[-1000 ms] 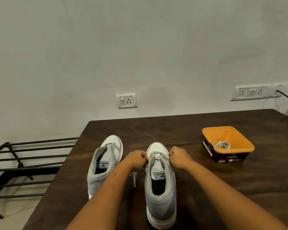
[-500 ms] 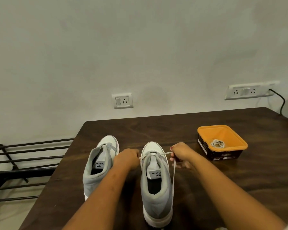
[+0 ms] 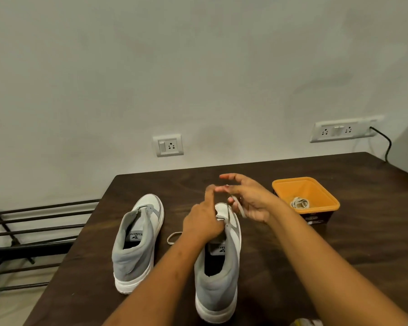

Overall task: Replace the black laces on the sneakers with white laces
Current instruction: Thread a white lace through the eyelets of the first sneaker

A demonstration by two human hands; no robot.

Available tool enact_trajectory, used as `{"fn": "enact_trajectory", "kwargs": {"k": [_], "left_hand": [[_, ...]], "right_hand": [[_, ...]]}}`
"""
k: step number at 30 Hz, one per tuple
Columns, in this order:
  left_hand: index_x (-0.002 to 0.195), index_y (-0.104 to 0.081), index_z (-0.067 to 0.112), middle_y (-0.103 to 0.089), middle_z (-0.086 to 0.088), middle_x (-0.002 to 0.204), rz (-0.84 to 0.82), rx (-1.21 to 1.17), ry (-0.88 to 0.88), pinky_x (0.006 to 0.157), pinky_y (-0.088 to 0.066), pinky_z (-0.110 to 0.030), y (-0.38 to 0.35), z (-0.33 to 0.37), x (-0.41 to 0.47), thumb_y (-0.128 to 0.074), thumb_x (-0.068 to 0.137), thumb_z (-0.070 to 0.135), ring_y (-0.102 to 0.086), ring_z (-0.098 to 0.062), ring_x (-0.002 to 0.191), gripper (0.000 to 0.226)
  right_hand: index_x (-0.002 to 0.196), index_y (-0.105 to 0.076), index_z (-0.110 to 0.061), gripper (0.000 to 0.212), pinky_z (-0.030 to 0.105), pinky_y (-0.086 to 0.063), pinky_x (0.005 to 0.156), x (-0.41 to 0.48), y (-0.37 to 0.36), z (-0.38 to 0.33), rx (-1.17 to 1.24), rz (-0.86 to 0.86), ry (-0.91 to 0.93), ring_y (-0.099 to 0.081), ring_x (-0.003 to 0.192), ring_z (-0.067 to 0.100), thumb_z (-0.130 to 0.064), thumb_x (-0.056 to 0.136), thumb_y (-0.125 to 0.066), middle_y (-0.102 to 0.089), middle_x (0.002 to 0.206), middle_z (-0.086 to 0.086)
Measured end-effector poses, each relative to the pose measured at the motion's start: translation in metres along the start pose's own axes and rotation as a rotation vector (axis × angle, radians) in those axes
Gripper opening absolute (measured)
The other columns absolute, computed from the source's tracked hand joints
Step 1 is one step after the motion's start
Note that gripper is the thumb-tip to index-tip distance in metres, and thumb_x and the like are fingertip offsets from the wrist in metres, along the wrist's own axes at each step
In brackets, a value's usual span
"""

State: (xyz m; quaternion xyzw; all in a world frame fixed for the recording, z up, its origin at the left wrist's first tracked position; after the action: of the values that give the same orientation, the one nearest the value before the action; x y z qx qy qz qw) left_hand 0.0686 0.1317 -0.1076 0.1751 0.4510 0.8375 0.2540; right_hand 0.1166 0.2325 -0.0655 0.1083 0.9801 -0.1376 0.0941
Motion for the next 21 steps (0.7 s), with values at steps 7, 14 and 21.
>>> {"fn": "enact_trajectory", "kwargs": {"k": [7, 14, 21], "left_hand": [[0.130, -0.043, 0.036, -0.066, 0.008, 0.109, -0.051, 0.005, 0.022, 0.094, -0.048, -0.044, -0.012, -0.013, 0.006, -0.054, 0.087, 0.054, -0.056, -0.020, 0.110, 0.048], [0.130, -0.035, 0.038, -0.064, -0.002, 0.116, -0.121, 0.091, 0.097, 0.090, -0.051, -0.045, -0.025, -0.008, 0.004, -0.046, 0.067, 0.062, -0.058, -0.026, 0.106, 0.068], [0.129, -0.042, 0.035, -0.067, 0.002, 0.109, -0.100, 0.074, 0.103, 0.083, -0.055, -0.040, -0.027, -0.010, 0.007, -0.057, 0.076, 0.038, -0.061, -0.020, 0.097, 0.055]], "right_hand": [[0.104, -0.066, -0.011, 0.024, 0.014, -0.037, 0.039, -0.006, 0.017, -0.019, -0.101, 0.036, 0.119, -0.046, 0.048, 0.004, -0.008, 0.100, -0.043, -0.072, 0.094, 0.003], [0.140, -0.046, -0.016, 0.049, 0.035, -0.042, 0.105, 0.021, 0.040, 0.024, -1.161, 0.203, 0.067, -0.049, 0.128, 0.024, -0.006, 0.093, -0.052, -0.047, 0.145, 0.007], [0.119, -0.063, -0.023, 0.029, 0.035, -0.051, 0.090, 0.033, 0.031, 0.057, -1.488, 0.180, -0.044, -0.053, 0.116, 0.027, -0.025, 0.090, -0.063, -0.058, 0.125, 0.006]]}}
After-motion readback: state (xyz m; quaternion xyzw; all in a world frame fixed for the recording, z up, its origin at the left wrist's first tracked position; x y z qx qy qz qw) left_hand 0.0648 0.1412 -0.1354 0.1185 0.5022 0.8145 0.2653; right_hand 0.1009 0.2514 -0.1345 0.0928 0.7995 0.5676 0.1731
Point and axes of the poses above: each hand's wrist, its own x-axis towards the middle knuckle, its own y-axis out of the back of the hand, z = x × y, the point moved 7 cm from there along x, towards the middle knuckle
